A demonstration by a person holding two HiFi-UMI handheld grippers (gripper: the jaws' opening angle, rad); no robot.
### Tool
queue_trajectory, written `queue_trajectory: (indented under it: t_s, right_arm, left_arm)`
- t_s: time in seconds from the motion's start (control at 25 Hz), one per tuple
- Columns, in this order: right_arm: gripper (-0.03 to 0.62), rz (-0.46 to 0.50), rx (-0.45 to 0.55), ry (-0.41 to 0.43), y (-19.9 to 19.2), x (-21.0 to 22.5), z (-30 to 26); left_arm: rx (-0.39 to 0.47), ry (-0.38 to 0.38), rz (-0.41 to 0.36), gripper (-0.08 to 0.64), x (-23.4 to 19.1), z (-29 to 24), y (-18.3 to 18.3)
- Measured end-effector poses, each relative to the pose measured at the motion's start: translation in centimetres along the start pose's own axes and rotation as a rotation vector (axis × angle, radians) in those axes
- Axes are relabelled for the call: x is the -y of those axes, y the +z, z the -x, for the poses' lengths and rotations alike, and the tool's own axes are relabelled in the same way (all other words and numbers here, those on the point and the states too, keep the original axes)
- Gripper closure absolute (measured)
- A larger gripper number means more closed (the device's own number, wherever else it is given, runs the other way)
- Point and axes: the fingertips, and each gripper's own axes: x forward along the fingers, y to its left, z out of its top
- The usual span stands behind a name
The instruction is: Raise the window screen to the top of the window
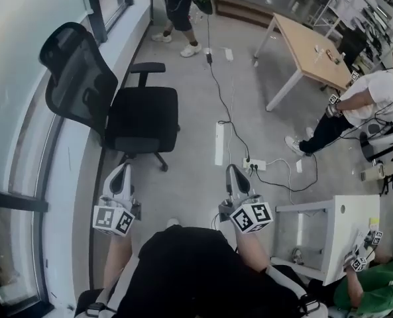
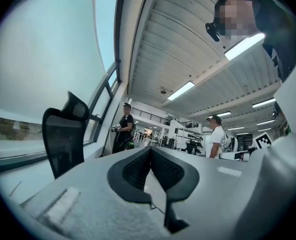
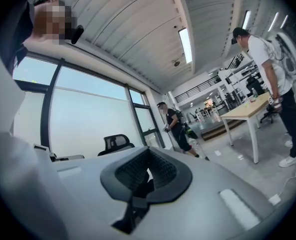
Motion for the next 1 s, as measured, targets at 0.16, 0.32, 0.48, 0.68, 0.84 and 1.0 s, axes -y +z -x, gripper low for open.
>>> queue_trajectory:
  t_s: [0.16,0.32,0.48,0.68,0.84,1.0]
  right_arm:
    - [0.588,0.007,-0.045,0.125,-1.8,-4.6,-4.3]
    - [0.588,0.003,-0.08,0.239,-2.7,-8.3,-8.5]
    - [0.588,-0.014,-0.116,0.328,-3.6,-10.6,-11.4]
    - [0.588,-0.048,-0.188,0.473,-5.8,-13.8,-15.0]
    - [0.588,-0.043,-0.238,0.644,-7.3,-17.6,-18.9]
    - [0.588,-0.025,-0.255,0.804,-7.3,-21.5,-21.5]
  left_arm:
    - [0.011,0.122,-0.001,0.555,-4.6,3.9,0.9]
    - [0.05,0.235,-0.013,0.557,-8.0,6.9,2.3]
    - [0.062,0.332,-0.024,0.555,-9.1,9.2,4.0]
    - [0.084,0.476,-0.031,0.557,-10.2,12.8,3.8]
    - [0.114,0.638,-0.046,0.557,-10.9,15.7,4.1]
    - [0.152,0.774,-0.057,0.555,-11.4,17.9,5.5]
